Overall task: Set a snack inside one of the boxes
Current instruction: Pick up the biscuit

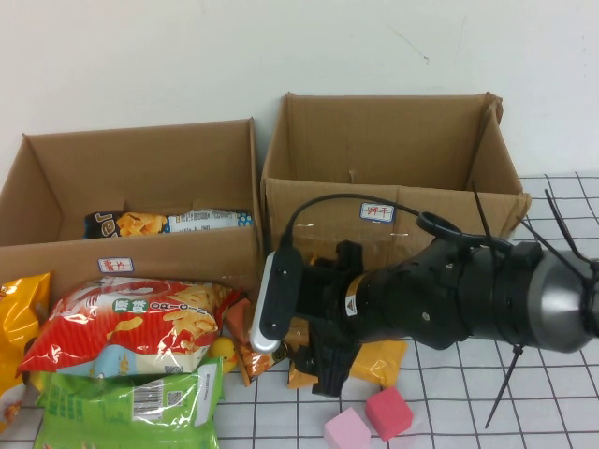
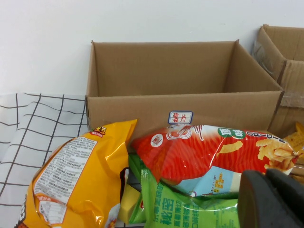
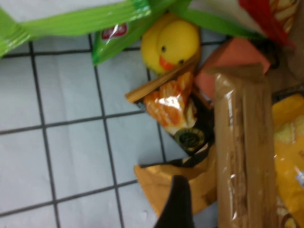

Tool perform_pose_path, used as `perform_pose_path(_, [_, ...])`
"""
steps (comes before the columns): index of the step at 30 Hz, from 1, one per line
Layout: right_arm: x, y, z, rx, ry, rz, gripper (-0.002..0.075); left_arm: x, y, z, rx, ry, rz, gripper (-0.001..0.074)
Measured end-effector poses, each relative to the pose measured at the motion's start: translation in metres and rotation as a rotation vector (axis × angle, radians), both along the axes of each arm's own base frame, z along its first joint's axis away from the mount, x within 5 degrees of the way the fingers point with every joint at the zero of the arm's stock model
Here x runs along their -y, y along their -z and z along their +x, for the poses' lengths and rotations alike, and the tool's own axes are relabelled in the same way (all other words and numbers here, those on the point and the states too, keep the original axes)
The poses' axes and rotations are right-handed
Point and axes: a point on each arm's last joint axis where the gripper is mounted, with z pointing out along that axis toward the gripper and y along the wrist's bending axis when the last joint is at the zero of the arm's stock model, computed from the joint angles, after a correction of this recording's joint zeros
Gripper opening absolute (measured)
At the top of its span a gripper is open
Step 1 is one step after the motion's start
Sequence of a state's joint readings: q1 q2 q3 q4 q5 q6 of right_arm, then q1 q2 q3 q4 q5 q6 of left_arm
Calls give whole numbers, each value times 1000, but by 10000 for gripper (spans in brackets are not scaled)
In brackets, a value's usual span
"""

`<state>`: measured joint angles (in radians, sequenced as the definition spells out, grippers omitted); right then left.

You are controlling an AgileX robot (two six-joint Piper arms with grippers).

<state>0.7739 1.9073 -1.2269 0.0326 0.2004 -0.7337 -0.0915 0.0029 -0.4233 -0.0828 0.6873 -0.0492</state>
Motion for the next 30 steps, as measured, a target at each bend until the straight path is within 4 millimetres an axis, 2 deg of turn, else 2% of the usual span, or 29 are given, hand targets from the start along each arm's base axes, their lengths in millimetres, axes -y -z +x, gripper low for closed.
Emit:
perform_pose_path(14, [-14,-2,-2,24,-26,23,561,0,0,0,-2,0,0,-1])
perform_pose_path(26, [-16,-4,0,39,-26,38,535,0,2,0,-23,1,3,-1])
perform_pose_path(30, [-17,1,2,54,-36,30,535,0,2,0,-23,1,3,-1])
